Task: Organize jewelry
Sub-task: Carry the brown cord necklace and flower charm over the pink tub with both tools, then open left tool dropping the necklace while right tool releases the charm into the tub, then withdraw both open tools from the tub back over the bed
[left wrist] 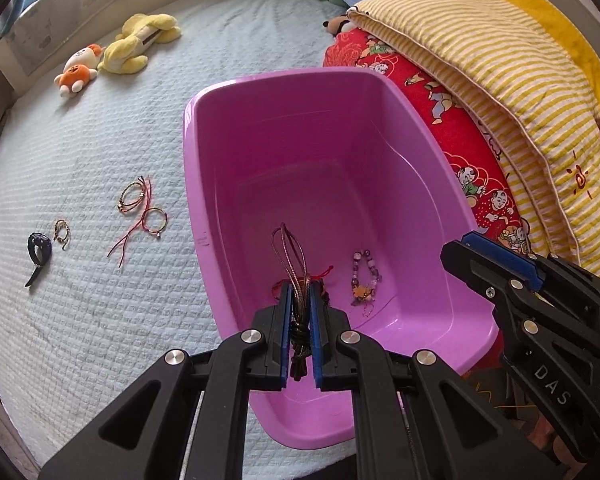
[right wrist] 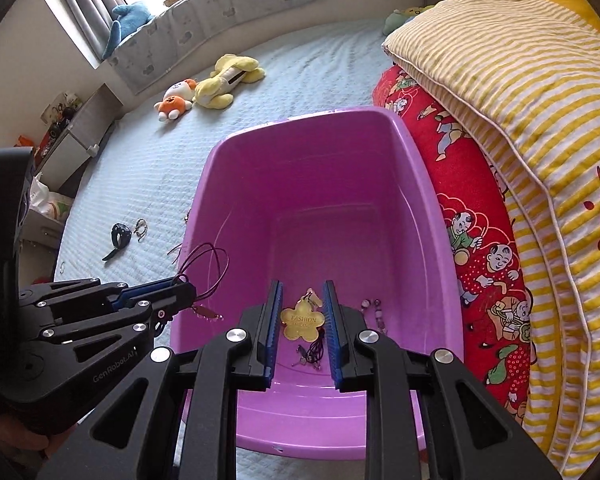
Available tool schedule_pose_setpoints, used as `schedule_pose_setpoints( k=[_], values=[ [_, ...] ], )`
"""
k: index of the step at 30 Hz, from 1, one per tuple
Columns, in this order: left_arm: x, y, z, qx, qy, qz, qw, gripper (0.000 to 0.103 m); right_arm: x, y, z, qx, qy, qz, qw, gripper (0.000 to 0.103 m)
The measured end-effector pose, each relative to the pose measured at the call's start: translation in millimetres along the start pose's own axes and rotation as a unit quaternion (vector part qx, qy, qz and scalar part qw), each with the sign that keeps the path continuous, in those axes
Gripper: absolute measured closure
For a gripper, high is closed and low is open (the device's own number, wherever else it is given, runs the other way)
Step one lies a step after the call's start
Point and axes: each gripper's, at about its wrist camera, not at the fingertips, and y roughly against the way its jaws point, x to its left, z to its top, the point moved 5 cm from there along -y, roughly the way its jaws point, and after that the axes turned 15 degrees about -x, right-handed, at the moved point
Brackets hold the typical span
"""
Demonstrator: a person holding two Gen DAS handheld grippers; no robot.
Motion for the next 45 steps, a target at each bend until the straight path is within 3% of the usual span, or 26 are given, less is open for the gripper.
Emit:
schedule_pose_setpoints(
  k=[5, 6, 8, 12, 14, 31, 45],
  values=[
    [-1, -4, 1, 0.006, -0.010, 0.004, 0.9999, 0.093, -3, -9, -3, 0.018, 0.001, -0.002, 1.000, 0.083],
    [-1, -4, 1, 0.007, -0.009, 0.005, 0.9999, 0.088, -4, -11, -4, 0.023, 0.000, -0.004, 1.000, 0.081],
    [1, -3, 1, 0.008, -0.005, 0.008, 0.9999, 0.074, -6, -11, -4, 0.025, -0.004, -0.005, 1.000, 0.062],
    [6, 1, 2, 0.001, 0.003, 0.017, 0.9998, 0.050, -10, -8, -2, 0.019, -0.010, -0.010, 1.000, 0.059],
    [8, 5, 3, -0.005, 0.006, 0.021, 0.9998, 0.043, -13, -5, 0, 0.017, -0.015, -0.014, 1.000, 0.057],
    [20, 37, 1, -0.026, 0.029, 0.020, 0.9991, 0.040, -11, 25, 0, 0.011, -0.041, -0.002, 0.999, 0.051],
    [60, 77, -23, -0.047, 0.088, 0.041, 0.9942, 0.035, 41, 43, -16, 0.034, 0.003, 0.045, 0.998, 0.046]
  ],
)
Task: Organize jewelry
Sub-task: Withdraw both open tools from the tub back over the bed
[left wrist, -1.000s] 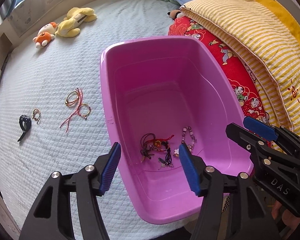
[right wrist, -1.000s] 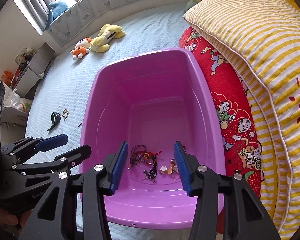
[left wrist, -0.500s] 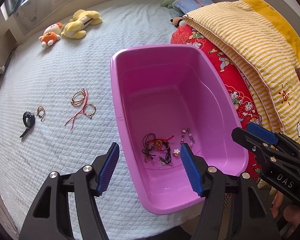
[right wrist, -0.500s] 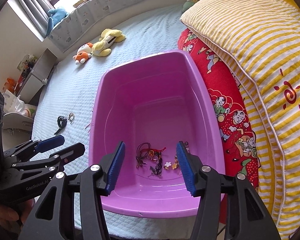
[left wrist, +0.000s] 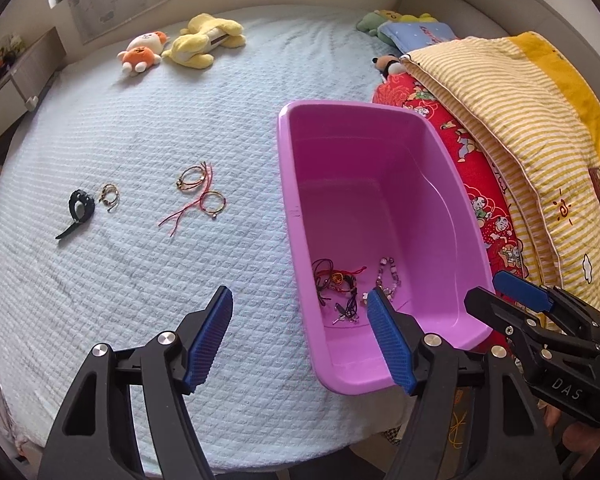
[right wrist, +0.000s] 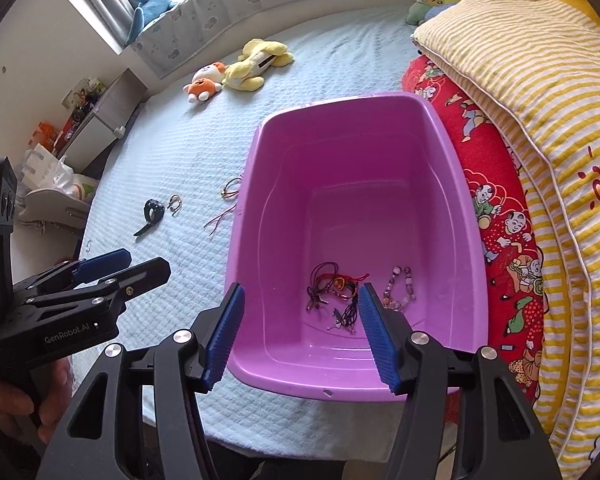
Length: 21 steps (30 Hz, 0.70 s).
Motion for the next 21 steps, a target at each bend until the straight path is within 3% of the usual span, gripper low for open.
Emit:
schedule_pose_setpoints(
  k=[10, 21],
  values=[
    [59, 31, -30, -0.010, 0.083, 0.042, 0.9956, 0.033, 52, -5, -11, 0.018, 0.053, 0.046, 0.997, 0.043],
    [139, 78, -61, -0.028, 0.138, 0.099, 0.9851, 0.031, 129, -19, -34, 0.042, 0.106, 0.103, 0.988, 0.042]
  ],
)
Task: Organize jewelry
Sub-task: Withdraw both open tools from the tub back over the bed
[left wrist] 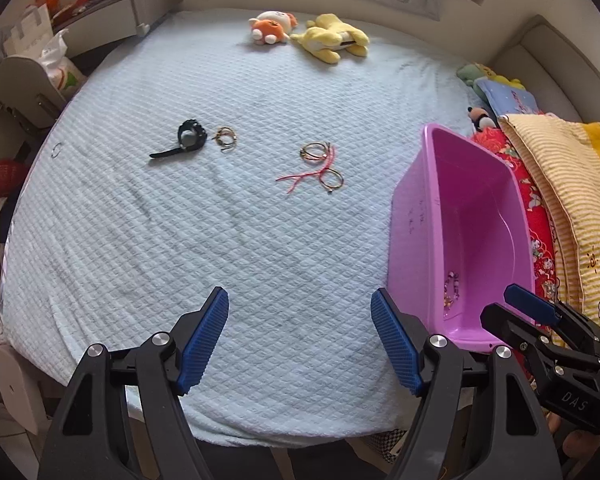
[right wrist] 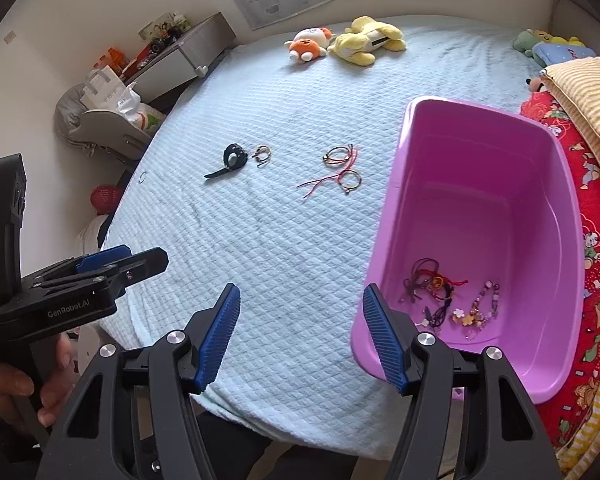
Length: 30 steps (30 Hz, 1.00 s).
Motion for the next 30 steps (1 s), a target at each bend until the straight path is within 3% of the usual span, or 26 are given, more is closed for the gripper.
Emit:
schedule_pose_setpoints(
  k=[6, 12, 23, 30],
  values=[
    [53, 3, 10, -0.007, 0.037, 0.014, 0.9992, 0.029, 37, -23, -4, 0.010, 0.011, 0.009, 1.000, 0.042],
    [106, -5, 21, -0.009, 0.039, 0.012, 0.9991, 0.027, 72, -51, -11, 0.018, 0.003, -0.006, 1.000, 0.042],
    [190, -46, 65, -0.037, -0.038, -0.028, 0.9982, 0.017, 133, -110, -3, -0.010, -0.070, -0.098, 0.993, 0.038],
    [221, -101, 78, -0.022, -0.045, -0.030, 0.9983, 0.014, 131, -143, -4, -0.034, -0.131, -0.147, 0.980, 0.038]
  ],
)
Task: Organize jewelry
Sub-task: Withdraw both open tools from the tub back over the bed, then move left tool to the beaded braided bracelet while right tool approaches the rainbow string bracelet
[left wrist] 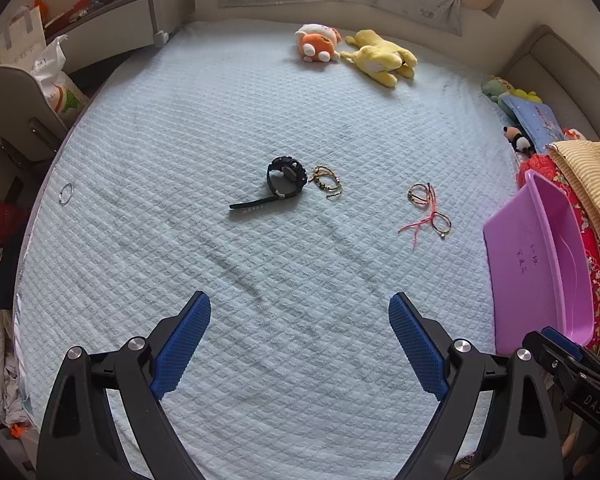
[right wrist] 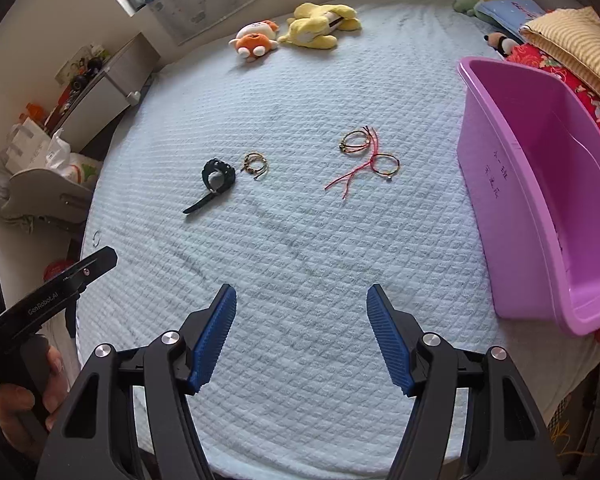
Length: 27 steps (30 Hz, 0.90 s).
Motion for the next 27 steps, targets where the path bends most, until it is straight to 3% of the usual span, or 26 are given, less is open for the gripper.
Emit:
schedule_pose_setpoints(
  k=[6, 11, 18, 27],
  values=[
    [4, -52, -2, 0.002, -0.015, 0.001, 0.9999, 0.014, -19, -31, 1, -0.023, -0.002, -0.037, 0.999, 0.038],
    [-8, -96, -2, -0.027, -0.024, -0.006, 0.9993, 0.013, -46, -73, 0, -0.049, 0.003, -0.056, 0.997, 0.038],
    [-37, -162, -14, -0.069, -0.043, -0.016, 0.9966, 0.013, -76, -141, 0, -0.072, 0.030, -0.060, 0.995, 0.038],
    [-64, -224, -15, -0.090, -0.065, -0.019, 0.9937, 0.013, -103, -203, 10, -0.093, 0.023, -0.055, 0.994, 0.038]
  ],
)
